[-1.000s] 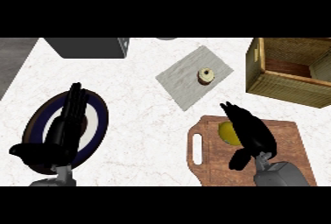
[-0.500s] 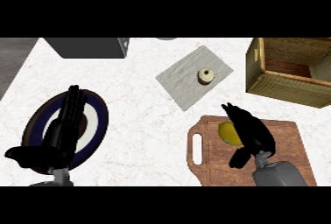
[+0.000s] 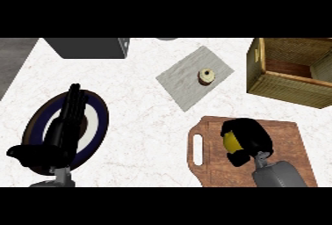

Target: Pick the lemon from the cutting board and place it in the basket

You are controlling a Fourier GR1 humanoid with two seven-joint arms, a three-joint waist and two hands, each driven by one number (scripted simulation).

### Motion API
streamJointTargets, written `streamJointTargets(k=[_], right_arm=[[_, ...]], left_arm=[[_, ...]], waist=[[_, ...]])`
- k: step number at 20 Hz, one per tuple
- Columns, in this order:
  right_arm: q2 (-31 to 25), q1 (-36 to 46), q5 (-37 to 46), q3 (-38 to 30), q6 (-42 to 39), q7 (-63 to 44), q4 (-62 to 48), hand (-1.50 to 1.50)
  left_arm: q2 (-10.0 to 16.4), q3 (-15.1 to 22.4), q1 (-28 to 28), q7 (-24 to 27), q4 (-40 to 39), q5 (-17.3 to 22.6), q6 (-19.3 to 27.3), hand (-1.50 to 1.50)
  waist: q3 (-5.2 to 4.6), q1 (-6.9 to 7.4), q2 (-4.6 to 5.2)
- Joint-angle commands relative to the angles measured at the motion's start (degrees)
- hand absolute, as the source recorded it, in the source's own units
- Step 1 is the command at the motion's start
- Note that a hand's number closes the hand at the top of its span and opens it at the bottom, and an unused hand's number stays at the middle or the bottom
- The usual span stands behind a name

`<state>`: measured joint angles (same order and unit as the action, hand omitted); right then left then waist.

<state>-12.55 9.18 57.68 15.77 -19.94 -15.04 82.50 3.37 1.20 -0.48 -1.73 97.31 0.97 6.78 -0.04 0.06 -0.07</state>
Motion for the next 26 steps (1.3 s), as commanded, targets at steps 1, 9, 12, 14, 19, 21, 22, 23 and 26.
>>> streamJointTargets(k=[1,9,12,14,19,21,22,23,26], right_arm=[[0.7,2.0,2.7,0.2,1.5,3.2,-5.0,1.5],[8.9,13.0,7.4,-1.7,5.2,-3.6,-16.2,1.5],[12.2,19.6,7.1,-3.7,10.2,-12.7,-25.5,1.5],[12.3,22.5,4.2,-2.4,13.5,-14.7,-27.6,1.5],[12.4,27.6,7.9,-5.4,24.1,-9.7,-35.6,1.5],[12.5,27.0,5.7,-4.0,26.1,-11.2,-31.4,1.5],[12.5,26.8,2.7,-1.9,29.2,-10.9,-30.7,1.5],[12.5,27.7,2.8,-4.9,27.4,-9.7,-28.1,1.5],[12.5,27.9,-3.2,-2.9,29.6,-13.4,-20.9,1.5]], left_arm=[[-0.7,0.4,2.1,2.5,-0.1,-0.6,-0.4,0.0],[-2.2,2.8,0.4,-2.6,2.9,-2.5,1.6,0.0],[-1.8,1.3,-0.2,2.7,-2.4,-1.4,-0.3,0.0],[-0.7,0.3,-1.0,-0.8,0.3,0.1,-0.9,0.0],[-1.2,0.0,-2.3,-1.3,-0.9,-0.4,0.0,0.0],[-1.0,0.5,-0.5,0.6,-1.1,-0.9,-0.6,0.0],[-1.0,0.0,-3.3,-1.4,-0.9,-0.7,0.1,0.0],[-0.2,-0.2,2.0,1.7,-0.3,-0.1,-1.6,0.0],[-0.1,-0.5,0.7,-0.1,0.6,0.6,-1.7,0.0]], waist=[[0.05,0.13,0.07],[0.07,0.7,0.18],[0.09,2.14,0.73],[0.1,1.79,0.45],[0.08,0.91,0.35],[0.06,0.72,0.21],[0.09,1.03,0.28],[0.06,0.73,0.09],[0.07,0.72,-0.12]])
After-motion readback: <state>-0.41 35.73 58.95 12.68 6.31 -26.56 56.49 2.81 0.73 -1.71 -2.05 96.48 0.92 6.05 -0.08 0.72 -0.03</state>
